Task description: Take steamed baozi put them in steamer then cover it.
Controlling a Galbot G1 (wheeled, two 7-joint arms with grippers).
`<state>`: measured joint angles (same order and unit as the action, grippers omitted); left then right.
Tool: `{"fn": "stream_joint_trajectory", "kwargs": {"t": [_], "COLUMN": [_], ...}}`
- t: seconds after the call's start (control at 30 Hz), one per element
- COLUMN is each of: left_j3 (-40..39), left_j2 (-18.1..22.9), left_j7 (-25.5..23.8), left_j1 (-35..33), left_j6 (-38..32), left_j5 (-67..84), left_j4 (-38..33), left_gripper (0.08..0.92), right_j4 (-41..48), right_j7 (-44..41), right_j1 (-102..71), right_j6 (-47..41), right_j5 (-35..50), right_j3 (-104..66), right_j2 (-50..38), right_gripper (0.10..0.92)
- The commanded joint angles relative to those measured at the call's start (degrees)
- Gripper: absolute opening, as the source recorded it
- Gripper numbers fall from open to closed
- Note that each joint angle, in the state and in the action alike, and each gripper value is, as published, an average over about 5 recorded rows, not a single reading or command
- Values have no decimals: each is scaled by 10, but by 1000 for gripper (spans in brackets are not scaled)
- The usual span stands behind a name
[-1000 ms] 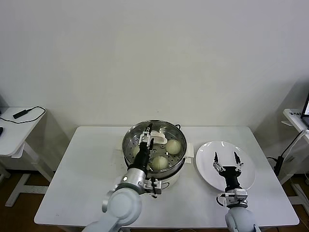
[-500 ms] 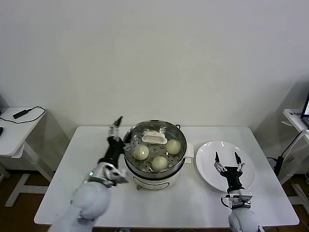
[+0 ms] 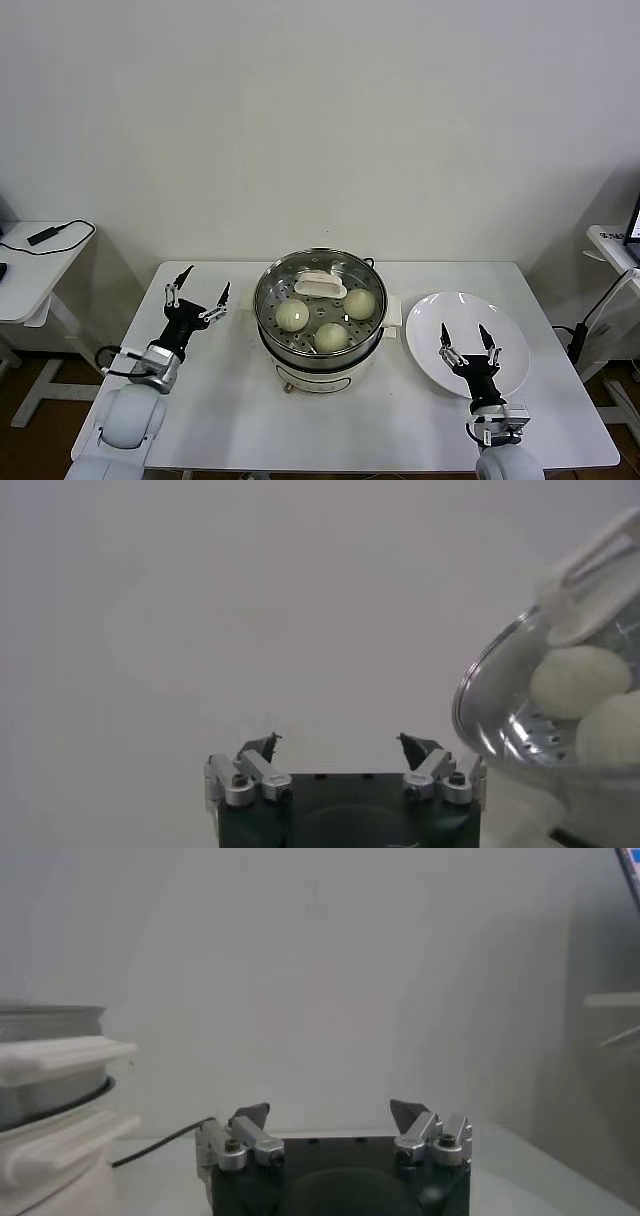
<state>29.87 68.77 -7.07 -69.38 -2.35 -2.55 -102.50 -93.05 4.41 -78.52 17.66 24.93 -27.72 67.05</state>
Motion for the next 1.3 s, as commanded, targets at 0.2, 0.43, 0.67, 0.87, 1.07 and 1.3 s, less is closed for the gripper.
{"fn": "stream_joint_trajectory", "kwargs": {"t": [0.2, 0.43, 0.67, 0.87, 1.07, 1.3], "left_j3": [58, 59, 62, 63, 61, 59], "left_j2": [28, 29, 31, 31, 31, 34], "left_j7": [-61, -62, -60, -59, -57, -55], "left_j1": [-44, -54, -65, -68, -68, -72], "left_j6": [-133, -136, -140, -141, -142, -142], "left_j5": [146, 140, 138, 137, 133, 126], "left_j4": [53, 46, 43, 42, 45, 42], "left_gripper": [823, 823, 823, 823, 823, 823], "right_j4": [-19, -24, -32, -35, -37, -42], "right_j7": [-28, -27, -24, -23, -18, -17], "right_j1": [-32, -38, -43, -46, -45, -46], "right_j6": [9, 9, 5, 4, 1, 0], "right_j5": [24, 19, 16, 15, 10, 7], "right_j3": [-8, -7, -10, -12, -10, -9], "right_j2": [-4, 0, 0, 1, 2, 2], "right_gripper": [823, 823, 823, 823, 823, 823]}}
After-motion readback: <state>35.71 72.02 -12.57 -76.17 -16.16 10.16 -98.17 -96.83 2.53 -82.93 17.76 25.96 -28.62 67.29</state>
